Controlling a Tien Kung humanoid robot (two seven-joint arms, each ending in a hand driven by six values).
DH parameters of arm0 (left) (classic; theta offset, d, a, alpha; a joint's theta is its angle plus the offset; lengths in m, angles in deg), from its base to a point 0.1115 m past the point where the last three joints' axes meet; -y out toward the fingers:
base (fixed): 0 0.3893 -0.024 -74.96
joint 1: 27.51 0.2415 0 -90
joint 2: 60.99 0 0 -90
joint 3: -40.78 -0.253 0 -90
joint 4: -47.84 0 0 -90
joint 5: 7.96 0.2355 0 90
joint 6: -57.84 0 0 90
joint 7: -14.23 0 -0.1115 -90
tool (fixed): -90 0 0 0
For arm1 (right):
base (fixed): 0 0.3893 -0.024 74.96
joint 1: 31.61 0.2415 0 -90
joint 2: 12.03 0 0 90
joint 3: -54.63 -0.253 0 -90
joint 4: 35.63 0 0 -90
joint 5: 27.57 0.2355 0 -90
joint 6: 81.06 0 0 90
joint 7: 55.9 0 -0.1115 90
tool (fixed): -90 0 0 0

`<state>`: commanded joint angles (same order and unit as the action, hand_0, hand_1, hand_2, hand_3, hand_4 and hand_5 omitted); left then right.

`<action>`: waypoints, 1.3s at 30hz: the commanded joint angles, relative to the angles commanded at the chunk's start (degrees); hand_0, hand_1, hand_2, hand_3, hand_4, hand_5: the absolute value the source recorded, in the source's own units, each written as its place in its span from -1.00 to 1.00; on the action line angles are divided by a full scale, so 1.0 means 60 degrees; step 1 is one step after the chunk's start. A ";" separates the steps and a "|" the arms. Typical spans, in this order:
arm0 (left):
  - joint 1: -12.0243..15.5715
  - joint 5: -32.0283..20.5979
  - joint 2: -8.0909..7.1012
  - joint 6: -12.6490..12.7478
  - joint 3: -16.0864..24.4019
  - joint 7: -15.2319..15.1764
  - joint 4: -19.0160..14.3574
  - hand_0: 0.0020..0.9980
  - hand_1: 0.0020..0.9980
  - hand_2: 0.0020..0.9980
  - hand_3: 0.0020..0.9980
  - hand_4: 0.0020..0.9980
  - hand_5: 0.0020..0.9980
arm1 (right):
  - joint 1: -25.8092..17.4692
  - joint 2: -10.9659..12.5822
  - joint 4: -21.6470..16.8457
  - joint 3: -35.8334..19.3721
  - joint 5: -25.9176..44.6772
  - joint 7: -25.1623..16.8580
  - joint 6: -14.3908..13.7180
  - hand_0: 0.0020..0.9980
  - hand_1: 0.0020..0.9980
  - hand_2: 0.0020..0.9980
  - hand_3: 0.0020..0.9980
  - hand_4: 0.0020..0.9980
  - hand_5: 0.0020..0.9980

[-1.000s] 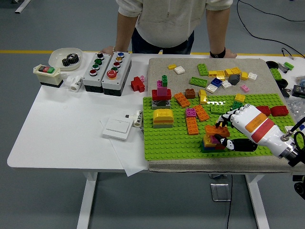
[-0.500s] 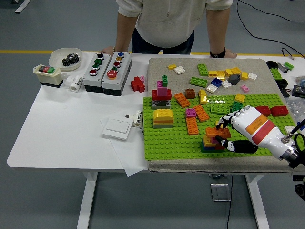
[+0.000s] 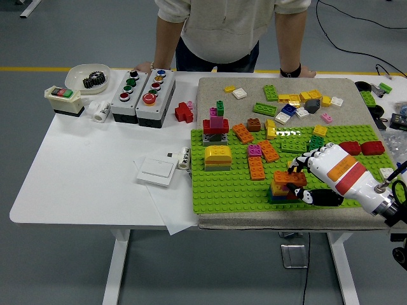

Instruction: Pick up the brick,pile it on top of brick,press brick,pick up the brick,pile it on top of brick,press brick

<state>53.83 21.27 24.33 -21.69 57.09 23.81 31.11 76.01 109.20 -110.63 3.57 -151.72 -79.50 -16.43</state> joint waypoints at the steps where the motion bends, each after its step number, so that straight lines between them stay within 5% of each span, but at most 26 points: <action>1: 0.0004 0.0001 0.0000 0.0000 0.0001 0.0000 0.0000 0.68 0.63 0.61 0.19 0.35 0.36 | -0.0001 -0.0009 0.0013 0.0006 -0.0001 -0.0009 -0.0043 -0.60 -0.32 -0.08 0.05 0.22 -0.35; 39: -0.0052 -0.0043 0.0004 0.0005 -0.0040 0.0007 -0.0014 0.67 0.63 0.62 0.19 0.34 0.35 | -0.0113 -0.0235 0.0596 -0.0085 -0.0111 -0.0221 -0.0679 -0.50 -0.28 -0.05 0.10 0.26 -0.34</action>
<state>53.52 21.01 24.36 -21.66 56.85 23.85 31.03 75.33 107.79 -107.05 3.06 -152.39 -80.83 -20.50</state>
